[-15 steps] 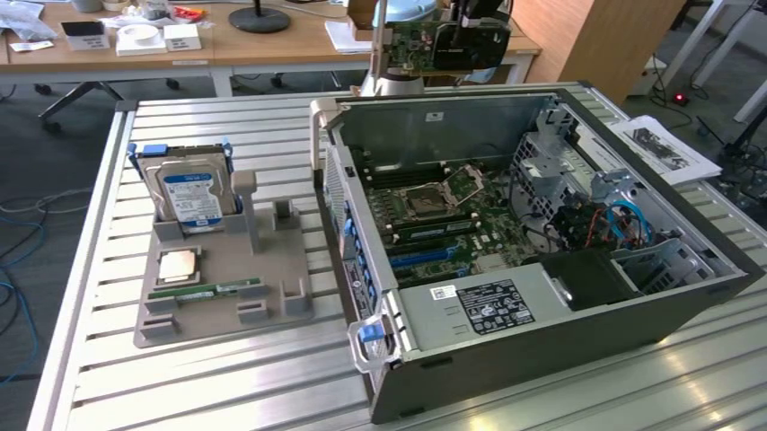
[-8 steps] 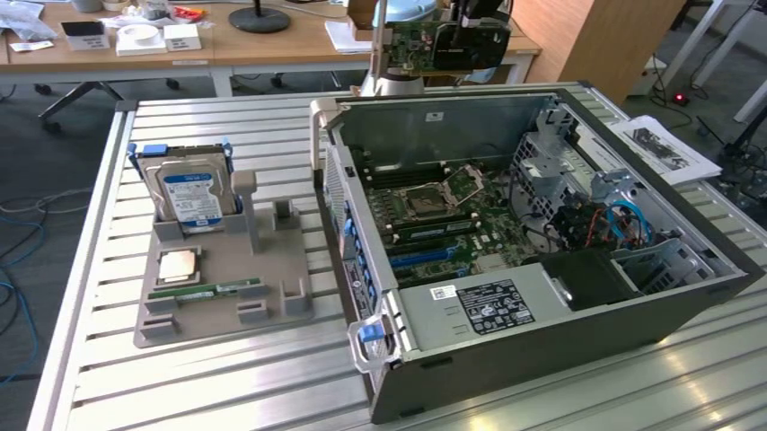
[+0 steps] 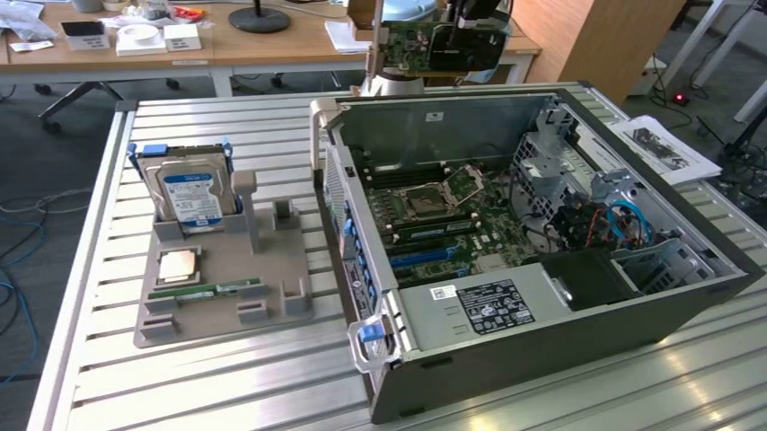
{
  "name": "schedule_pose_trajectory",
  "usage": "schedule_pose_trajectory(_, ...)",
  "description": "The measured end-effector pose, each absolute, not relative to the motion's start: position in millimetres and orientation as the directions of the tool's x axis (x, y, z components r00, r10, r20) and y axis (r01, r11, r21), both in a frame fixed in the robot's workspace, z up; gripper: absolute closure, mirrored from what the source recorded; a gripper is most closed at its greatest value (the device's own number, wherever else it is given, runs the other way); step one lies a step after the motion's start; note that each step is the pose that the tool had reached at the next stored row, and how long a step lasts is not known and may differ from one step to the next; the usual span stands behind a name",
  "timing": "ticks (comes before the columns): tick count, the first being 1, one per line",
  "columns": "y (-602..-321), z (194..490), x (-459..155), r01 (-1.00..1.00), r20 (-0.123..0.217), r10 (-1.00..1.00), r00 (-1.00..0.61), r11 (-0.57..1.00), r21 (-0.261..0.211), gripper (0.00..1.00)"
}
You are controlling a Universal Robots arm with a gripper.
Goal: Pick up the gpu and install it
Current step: 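Insert the gpu into the slot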
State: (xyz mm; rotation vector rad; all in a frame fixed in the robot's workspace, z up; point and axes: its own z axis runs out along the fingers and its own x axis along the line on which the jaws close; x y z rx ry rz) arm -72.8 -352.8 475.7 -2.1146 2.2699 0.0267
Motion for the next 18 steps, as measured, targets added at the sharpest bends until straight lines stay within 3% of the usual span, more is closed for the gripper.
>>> schedule_pose_trajectory(18, -352.7, 469.9, -72.8, -0.997, -0.040, -0.997, -0.070, 0.071, -0.013, 0.73)
